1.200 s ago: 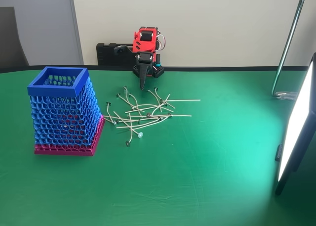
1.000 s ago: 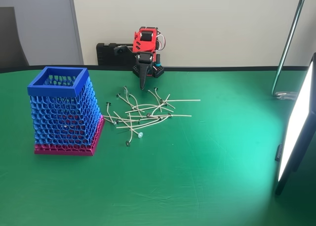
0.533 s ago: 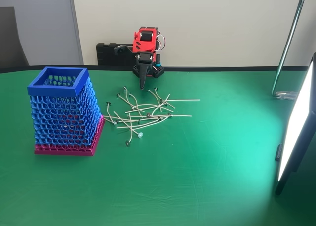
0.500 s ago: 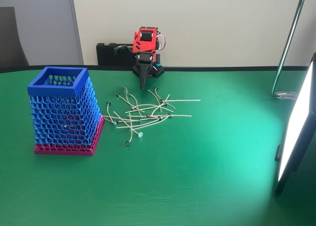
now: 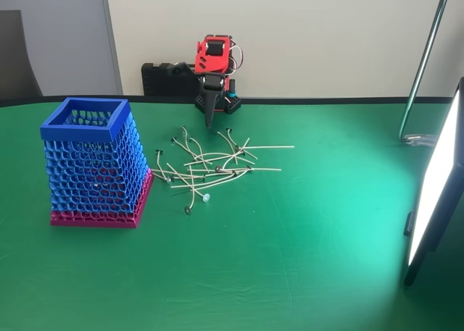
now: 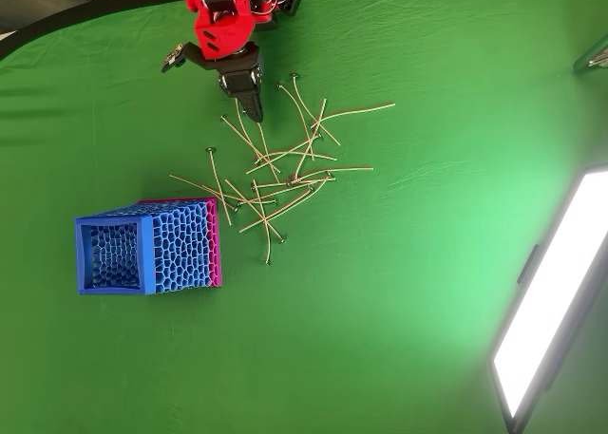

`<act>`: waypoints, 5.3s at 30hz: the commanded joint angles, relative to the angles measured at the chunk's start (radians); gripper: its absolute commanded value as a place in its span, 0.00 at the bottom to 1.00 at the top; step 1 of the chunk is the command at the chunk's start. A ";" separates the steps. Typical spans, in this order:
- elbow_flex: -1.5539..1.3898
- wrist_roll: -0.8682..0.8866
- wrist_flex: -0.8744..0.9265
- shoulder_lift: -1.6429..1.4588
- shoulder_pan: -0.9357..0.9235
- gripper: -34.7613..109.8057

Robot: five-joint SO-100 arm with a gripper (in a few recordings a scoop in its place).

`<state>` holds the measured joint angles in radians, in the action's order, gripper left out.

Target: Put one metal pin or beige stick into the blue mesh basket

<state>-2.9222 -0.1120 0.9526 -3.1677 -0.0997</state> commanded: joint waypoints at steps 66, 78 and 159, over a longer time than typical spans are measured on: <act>0.753 0.522 0.351 0.923 0.299 0.25; 0.749 0.792 0.325 1.075 0.285 0.25; 0.626 0.982 -0.043 1.244 0.290 0.36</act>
<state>-2.2948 0.8790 0.9219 -1.9236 0.1963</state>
